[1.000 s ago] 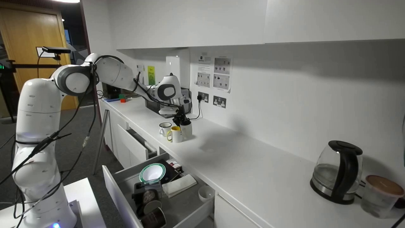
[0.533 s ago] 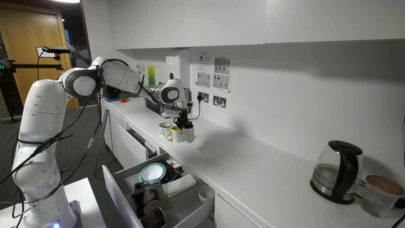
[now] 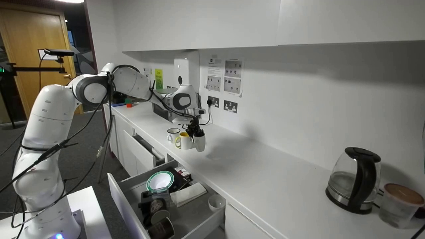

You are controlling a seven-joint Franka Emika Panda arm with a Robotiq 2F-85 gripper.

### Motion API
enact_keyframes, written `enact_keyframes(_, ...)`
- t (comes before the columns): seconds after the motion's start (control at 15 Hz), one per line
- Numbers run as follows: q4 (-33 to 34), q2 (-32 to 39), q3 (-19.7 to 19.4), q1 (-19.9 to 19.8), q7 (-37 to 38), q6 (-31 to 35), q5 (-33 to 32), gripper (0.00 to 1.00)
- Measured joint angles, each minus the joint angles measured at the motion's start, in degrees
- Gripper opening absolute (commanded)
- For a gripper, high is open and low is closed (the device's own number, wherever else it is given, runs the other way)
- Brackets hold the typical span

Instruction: Open the drawer on the right, take three mugs out of the drawer and place them on the countertop

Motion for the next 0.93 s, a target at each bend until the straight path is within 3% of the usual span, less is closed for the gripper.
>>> enact_keyframes(0.93,3.0,4.5,0.0,-0.9,-2.1,-0.7,3.9,0.02)
